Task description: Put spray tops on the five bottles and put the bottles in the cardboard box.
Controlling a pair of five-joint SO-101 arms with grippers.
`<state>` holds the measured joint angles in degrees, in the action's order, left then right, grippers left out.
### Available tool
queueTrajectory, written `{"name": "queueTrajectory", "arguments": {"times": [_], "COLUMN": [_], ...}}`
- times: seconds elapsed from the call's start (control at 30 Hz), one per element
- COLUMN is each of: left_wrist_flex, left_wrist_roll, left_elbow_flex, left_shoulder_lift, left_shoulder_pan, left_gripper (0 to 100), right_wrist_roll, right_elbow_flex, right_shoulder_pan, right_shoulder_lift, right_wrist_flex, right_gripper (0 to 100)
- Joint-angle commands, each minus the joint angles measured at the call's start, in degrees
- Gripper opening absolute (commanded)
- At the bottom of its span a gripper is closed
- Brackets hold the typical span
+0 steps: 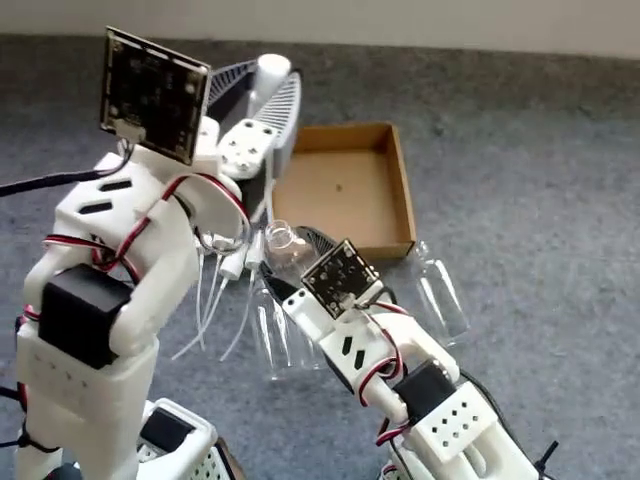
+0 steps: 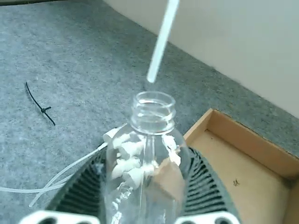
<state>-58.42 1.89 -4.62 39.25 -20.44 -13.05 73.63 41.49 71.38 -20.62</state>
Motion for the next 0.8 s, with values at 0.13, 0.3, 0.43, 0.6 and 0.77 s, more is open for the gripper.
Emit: {"name": "queueTrajectory", "arguments": {"times": [0.13, 0.3, 0.43, 0.6, 0.77], "left_wrist_flex": [1.67, 2.02, 2.02, 5.54, 7.65], "left_wrist_roll": [0.62, 0.53, 0.53, 0.53, 0.62], "left_elbow_flex": [-2.24, -2.59, -2.07, 0.48, 3.21], "left_shoulder_lift": [1.36, 1.19, 1.10, 1.01, 1.01], "left_shoulder_pan": [-5.76, -1.71, 2.51, 3.30, 3.21], "left_gripper": [6, 6, 6, 6, 6], "right_wrist_roll": [0.62, 0.88, 0.88, 0.88, 0.88], "right_elbow_flex": [-0.40, -0.40, -0.57, -0.57, -0.48], "right_shoulder_pan": [-0.04, -3.03, -2.95, -2.95, -2.95], "right_shoulder_lift": [1.54, 1.54, 1.54, 1.54, 1.54], "right_wrist_flex": [1.80, 1.80, 1.71, 1.71, 1.71], "right_gripper": [0.4, 0.4, 0.4, 0.4, 0.4]}}
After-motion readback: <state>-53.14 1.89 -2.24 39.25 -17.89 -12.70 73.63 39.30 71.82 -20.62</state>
